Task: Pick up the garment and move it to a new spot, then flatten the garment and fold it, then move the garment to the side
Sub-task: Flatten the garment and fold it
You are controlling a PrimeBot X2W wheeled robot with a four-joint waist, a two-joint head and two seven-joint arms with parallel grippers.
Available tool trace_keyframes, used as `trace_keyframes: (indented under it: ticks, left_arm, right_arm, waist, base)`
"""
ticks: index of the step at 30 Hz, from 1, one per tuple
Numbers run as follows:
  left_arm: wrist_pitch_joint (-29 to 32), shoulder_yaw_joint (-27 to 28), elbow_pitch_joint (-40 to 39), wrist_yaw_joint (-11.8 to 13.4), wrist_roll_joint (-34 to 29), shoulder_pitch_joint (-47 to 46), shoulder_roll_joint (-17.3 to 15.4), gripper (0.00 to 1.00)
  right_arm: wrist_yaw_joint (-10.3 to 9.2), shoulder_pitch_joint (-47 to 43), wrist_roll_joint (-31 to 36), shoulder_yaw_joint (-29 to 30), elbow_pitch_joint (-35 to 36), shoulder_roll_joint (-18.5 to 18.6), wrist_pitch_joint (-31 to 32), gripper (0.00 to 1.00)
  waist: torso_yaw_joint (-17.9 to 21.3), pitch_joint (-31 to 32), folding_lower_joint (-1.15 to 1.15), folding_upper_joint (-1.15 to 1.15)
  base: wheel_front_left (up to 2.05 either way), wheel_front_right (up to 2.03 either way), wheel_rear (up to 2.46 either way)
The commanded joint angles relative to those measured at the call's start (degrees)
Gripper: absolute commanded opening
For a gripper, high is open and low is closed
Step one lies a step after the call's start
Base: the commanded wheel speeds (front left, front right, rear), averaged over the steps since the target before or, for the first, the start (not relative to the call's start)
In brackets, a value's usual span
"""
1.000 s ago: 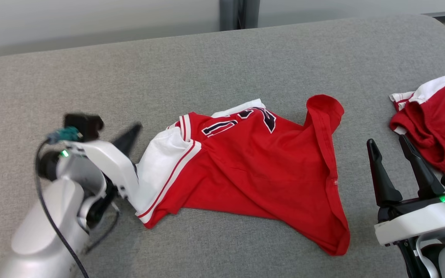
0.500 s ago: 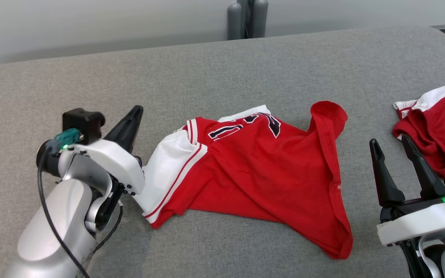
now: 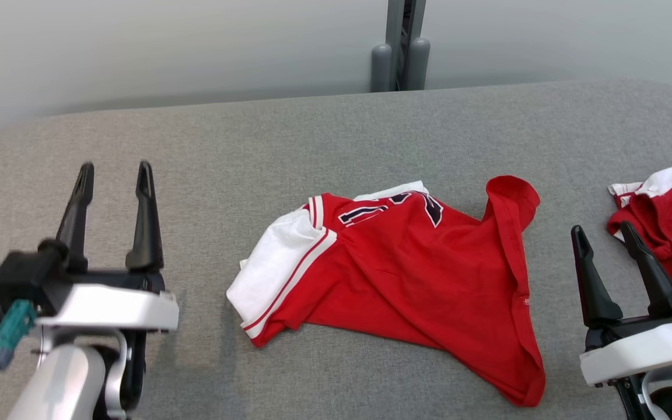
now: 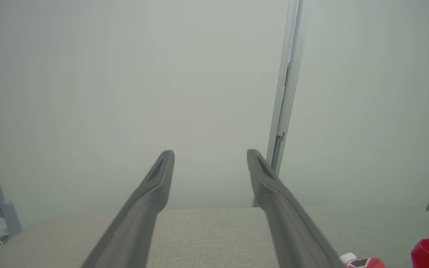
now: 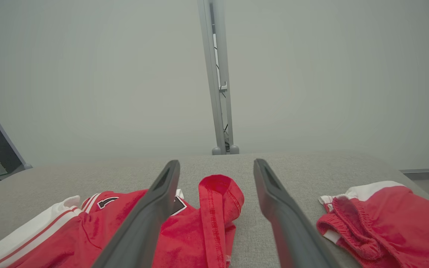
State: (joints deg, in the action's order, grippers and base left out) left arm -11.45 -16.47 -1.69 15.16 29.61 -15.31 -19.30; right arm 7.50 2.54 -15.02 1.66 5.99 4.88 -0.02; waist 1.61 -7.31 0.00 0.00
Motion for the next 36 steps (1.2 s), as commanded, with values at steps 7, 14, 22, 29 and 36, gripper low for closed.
trace_keyframes:
  ticks: [7,14,22,29,36]
  left_arm:
    - [0.4,-0.8,-6.0,3.6,-2.8,10.0,-2.2,1.00]
    - [-0.2,-1.3,-4.7,3.4,-2.1,13.1,-2.3,1.00]
    - [0.0,-1.9,-2.6,2.7,-1.9,12.3,-2.2,1.00]
    - [0.4,-2.4,-2.7,2.7,-2.0,11.0,-2.2,1.00]
    - [0.3,-2.8,-4.3,2.3,-2.5,7.1,-1.7,1.00]
  right_arm:
    - [-0.02,-2.0,1.9,-0.1,0.6,0.5,1.1,1.00]
    - [-0.02,-2.9,2.2,-0.3,0.7,0.5,1.8,1.00]
    - [-0.02,-2.9,3.0,-0.3,1.4,0.7,2.4,1.00]
    - [-0.02,-2.5,2.9,-0.1,2.0,0.7,2.5,1.00]
    - [-0.02,-1.7,2.4,0.1,2.7,0.8,2.5,1.00]
  waist:
    - [-1.4,2.3,0.00,0.00]
    - [-1.8,3.3,0.00,0.00]
    - [-2.1,3.2,0.00,0.00]
    - [-2.3,2.4,0.00,0.00]
    - [-2.6,0.6,0.00,0.00]
  base:
    - [0.00,0.00,0.00]
    - [0.00,0.00,0.00]
    - [0.00,0.00,0.00]
    - [0.00,0.00,0.00]
    - [0.00,0.00,0.00]
